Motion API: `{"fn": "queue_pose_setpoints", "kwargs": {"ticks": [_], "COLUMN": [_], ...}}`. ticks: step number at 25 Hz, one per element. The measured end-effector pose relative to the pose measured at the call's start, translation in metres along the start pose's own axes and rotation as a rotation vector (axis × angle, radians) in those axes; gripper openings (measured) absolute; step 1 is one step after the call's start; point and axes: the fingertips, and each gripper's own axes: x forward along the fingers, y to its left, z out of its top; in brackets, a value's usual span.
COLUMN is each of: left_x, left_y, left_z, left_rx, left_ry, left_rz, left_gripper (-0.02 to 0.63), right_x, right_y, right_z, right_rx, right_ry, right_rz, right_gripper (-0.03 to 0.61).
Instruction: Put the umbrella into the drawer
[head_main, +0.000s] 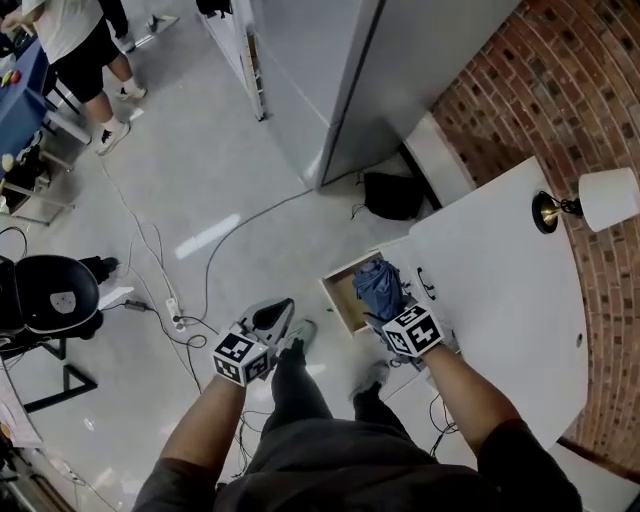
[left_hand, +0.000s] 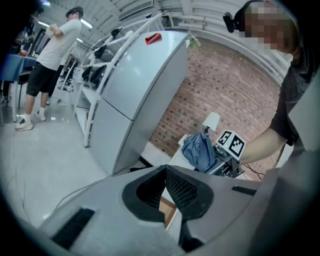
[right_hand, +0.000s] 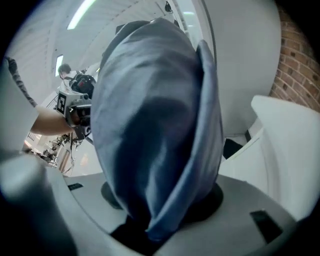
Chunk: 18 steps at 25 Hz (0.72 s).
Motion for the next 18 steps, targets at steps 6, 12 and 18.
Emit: {"fn": "queue_pose_setpoints", "kwargs": {"ticks": [6, 12, 18], "left_x": [0.039, 0.080, 0.112], "left_y": [0.033, 0.062, 0.099], "left_z": [-0.077, -0.165, -0.227], "left_rx": [-0.041, -0.111, -0.140], "left_ry": [0.011, 0.055, 0.095], "left_rz": [0.044, 0.038, 0.015], "left_gripper": [0.000, 0.000, 0.000], "right_x": [0.114, 0.214, 0.298], "right_y": [-0.040, -0.077, -0.128], "right_z": [-0.070, -0.137, -0.181], "right_rx": [0.008, -0.071, -0.188], "right_ry": [0.109, 0.236, 0.332], "right_rz": [-0.004, -0.035, -0.082], "right_gripper": [0.202, 0.202, 0.202]}}
